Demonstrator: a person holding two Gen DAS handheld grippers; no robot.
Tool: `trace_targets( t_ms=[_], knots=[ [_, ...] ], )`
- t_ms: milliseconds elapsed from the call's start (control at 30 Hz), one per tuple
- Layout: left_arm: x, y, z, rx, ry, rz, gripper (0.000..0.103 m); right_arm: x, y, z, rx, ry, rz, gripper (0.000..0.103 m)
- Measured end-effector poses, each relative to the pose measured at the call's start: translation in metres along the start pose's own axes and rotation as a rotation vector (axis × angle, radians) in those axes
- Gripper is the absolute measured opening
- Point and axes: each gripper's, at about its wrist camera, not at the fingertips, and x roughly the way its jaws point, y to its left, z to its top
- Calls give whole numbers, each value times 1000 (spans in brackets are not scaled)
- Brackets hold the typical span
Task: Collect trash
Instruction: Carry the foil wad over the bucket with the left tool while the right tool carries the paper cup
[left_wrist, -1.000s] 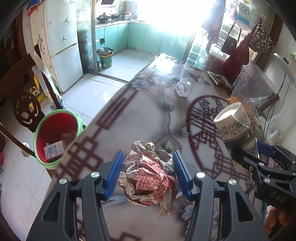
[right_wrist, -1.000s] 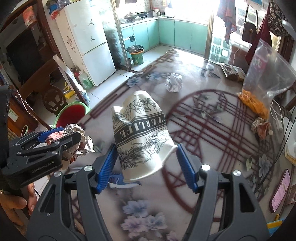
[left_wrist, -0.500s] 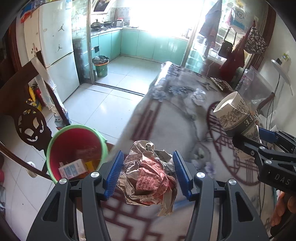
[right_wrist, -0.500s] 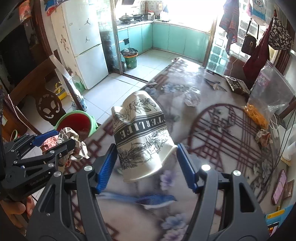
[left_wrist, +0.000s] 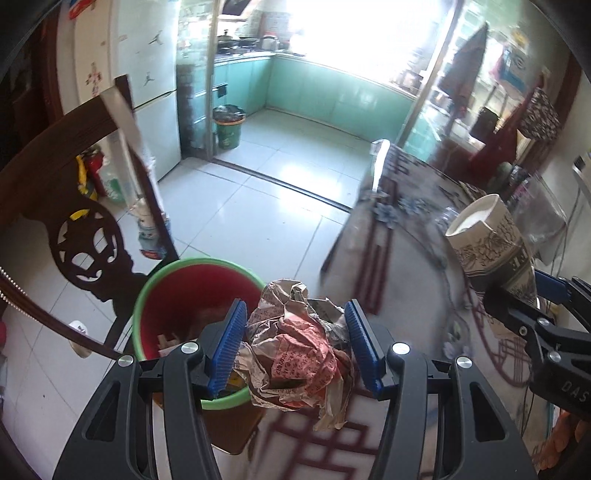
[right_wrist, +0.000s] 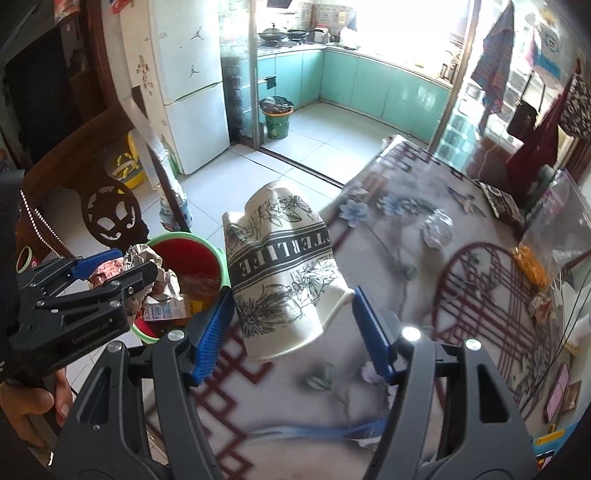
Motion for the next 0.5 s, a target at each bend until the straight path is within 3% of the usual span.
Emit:
trace_targets(
  t_ms=[500],
  knots=[
    [17,84,5,-147,40,111,53,31,69,30,-109,15,87,64]
  ],
)
